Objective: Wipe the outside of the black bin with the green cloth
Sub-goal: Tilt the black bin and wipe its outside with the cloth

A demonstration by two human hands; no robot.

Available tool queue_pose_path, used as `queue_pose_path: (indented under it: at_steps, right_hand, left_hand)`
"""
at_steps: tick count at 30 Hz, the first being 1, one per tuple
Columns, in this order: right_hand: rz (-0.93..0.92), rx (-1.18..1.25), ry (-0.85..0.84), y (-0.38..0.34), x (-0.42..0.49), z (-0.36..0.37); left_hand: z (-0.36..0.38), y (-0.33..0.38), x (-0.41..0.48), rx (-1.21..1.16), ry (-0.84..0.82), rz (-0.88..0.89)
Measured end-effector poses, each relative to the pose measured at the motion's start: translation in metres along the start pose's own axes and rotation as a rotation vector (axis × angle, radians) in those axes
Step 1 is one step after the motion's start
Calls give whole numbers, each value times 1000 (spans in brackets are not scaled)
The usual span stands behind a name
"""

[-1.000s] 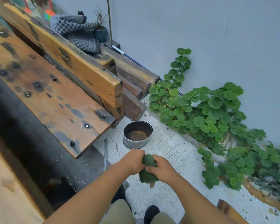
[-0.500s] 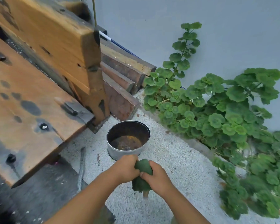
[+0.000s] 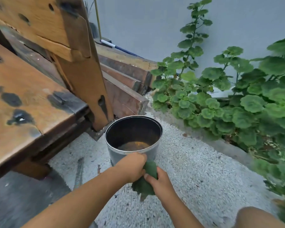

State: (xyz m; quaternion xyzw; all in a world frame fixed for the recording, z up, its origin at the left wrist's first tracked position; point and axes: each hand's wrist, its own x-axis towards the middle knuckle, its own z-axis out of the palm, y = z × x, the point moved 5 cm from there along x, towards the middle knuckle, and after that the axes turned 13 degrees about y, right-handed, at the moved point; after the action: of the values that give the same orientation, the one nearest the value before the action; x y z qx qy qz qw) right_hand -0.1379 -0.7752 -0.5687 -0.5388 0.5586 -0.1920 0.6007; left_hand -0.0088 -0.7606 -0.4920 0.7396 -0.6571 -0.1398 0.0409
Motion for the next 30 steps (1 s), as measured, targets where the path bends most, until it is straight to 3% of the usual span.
queue_pose_path:
  at_steps: [4, 10, 18, 22, 26, 30]
  right_hand:
    - [28, 89, 23, -2, -2, -10]
    - [23, 240, 52, -2, 29, 1]
    - [66, 358, 75, 8, 48, 9]
    - [110, 439, 86, 15, 47, 15]
    - [147, 468, 109, 30, 42, 10]
    - [149, 456, 131, 34, 38, 0]
  left_hand:
    - [2, 1, 3, -57, 27, 11]
    - [-7, -22, 25, -171, 239, 43]
    - [-15, -54, 38, -352, 224, -35]
    - [-7, -64, 42, -209, 90, -38]
    - [4, -59, 43, 12, 124, -2]
    - [10, -54, 45, 81, 126, 31]
